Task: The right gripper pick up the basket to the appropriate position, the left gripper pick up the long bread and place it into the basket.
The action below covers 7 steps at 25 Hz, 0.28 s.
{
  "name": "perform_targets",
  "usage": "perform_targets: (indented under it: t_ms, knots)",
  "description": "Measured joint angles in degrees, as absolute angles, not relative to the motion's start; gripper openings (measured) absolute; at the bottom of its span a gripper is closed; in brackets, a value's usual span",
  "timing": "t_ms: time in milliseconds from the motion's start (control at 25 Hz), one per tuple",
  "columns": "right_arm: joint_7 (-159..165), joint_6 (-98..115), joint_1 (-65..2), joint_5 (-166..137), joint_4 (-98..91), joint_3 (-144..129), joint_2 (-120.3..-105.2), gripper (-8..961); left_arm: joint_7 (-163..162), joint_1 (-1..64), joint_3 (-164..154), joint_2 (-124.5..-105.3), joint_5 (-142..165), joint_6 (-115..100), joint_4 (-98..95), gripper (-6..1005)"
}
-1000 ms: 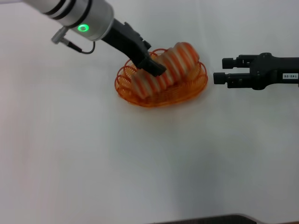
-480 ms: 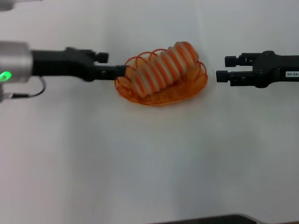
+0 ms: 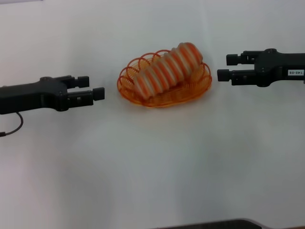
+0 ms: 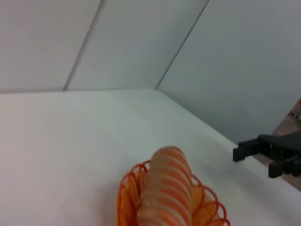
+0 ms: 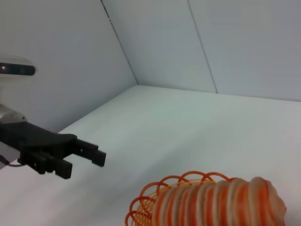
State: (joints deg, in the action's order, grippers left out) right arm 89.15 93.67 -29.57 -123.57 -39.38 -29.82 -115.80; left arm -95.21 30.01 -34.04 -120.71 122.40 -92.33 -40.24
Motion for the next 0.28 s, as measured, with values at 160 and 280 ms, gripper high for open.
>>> perform_targets:
  t_ms: [160,280]
  knots:
    - [89.3,93.6,-29.8,-123.6,-39.4,-30.0,-115.97,748,-95.2,30.0,-34.0,-120.61,122.9,-92.8,-40.1,785]
    - [89.5,93.6,-29.8,-123.6,-39.4,-30.1,-116.19,748,-95.2,30.2,-34.2,-120.52,123.2,-93.1,-40.1,785]
